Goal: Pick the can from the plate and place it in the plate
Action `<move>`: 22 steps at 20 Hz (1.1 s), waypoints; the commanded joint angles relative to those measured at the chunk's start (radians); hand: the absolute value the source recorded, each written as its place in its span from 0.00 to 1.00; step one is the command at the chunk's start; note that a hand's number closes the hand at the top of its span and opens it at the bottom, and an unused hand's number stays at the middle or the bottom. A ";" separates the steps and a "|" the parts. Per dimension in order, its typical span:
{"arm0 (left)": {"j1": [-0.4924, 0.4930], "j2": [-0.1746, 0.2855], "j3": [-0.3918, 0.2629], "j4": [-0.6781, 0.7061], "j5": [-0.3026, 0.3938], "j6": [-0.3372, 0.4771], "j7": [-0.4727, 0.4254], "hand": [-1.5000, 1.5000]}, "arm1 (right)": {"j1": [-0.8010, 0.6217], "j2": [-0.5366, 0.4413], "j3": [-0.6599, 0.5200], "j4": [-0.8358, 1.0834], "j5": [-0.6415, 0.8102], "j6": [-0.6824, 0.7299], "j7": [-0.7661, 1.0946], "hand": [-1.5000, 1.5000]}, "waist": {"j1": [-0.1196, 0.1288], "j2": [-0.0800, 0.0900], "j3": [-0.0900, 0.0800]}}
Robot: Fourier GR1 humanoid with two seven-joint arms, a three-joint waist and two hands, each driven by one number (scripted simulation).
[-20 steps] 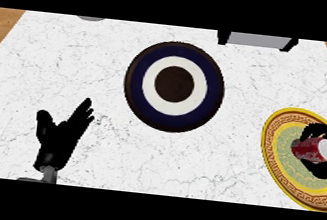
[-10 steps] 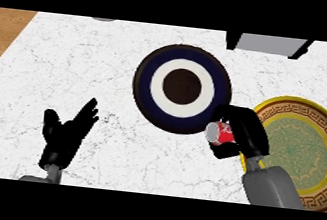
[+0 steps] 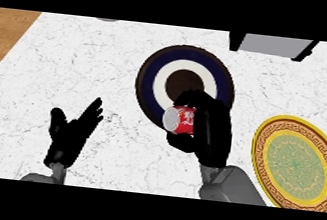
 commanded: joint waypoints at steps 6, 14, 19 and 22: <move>0.000 -0.010 -0.003 -0.005 -0.006 0.011 -0.001 0.50 | -0.031 0.011 0.215 -0.020 0.159 -0.436 0.442 1.00 | -0.012 0.009 0.000; 0.031 -0.004 0.020 0.046 -0.010 0.001 -0.079 0.50 | -0.092 0.011 0.232 0.129 0.387 -0.631 0.700 1.00 | -0.034 0.020 0.000; -0.026 0.012 0.035 -0.006 0.007 0.005 0.012 0.50 | -0.202 0.011 0.093 0.257 0.518 -0.676 0.815 1.00 | -0.036 0.024 0.002; -0.038 -0.005 0.031 0.034 -0.009 0.014 -0.019 0.50 | -0.278 0.011 0.042 0.348 0.532 -0.693 0.853 1.00 | -0.036 0.027 0.002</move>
